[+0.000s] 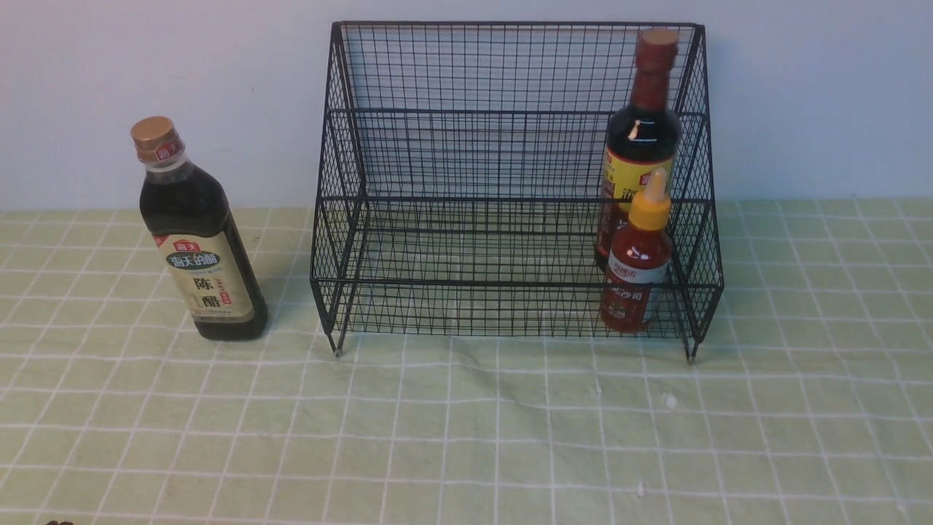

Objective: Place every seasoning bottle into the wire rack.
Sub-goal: Use the left arm to grab the condiment bottle closest to it

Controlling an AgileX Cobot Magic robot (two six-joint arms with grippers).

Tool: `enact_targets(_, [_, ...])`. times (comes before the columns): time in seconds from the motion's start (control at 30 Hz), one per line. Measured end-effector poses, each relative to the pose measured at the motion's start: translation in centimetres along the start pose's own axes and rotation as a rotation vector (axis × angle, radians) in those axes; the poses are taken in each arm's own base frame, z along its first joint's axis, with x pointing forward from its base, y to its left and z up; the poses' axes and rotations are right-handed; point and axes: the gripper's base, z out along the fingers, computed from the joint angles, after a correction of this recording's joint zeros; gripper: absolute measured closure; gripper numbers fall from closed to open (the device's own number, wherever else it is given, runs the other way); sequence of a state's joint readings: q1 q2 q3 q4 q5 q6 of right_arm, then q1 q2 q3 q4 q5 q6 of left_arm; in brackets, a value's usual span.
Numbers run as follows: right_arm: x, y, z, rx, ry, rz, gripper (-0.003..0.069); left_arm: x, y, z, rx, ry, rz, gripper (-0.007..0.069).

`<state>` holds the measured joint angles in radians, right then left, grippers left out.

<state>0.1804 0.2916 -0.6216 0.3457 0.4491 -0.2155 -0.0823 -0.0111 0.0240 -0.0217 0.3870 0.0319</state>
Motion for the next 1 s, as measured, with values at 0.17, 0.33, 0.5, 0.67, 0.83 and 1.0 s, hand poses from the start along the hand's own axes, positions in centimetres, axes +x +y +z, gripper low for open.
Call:
enact_targets(0.17, [3.7,-0.8,0.9,0.037,0.059,-0.084,0.0673,0.0,0.0,0.0,0.000,0.000,0.000,0.0631])
enact_targets(0.33, [7.3,-1.4,0.6,0.089,0.115,-0.140,0.0673,0.0,0.0,0.0,0.000,0.000,0.000,0.0631])
enact_targets(0.5, [12.0,-2.5,-0.6,0.217,0.157,-0.173,0.0673,0.0,0.0,0.0,0.000,0.000,0.000,0.0631])
enact_targets(0.67, [17.9,-3.3,-1.3,0.276,0.247,-0.165,0.0673,0.0,0.0,0.0,0.000,0.000,0.000,0.0631])
enact_targets(0.83, [18.7,-3.3,-1.4,0.272,0.289,-0.161,0.0673,0.0,0.0,0.0,0.000,0.000,0.000,0.0631])
enact_targets(1.0, [18.7,-3.3,-1.4,0.272,0.290,-0.162,0.0673,0.0,0.0,0.0,0.000,0.000,0.000,0.0631])
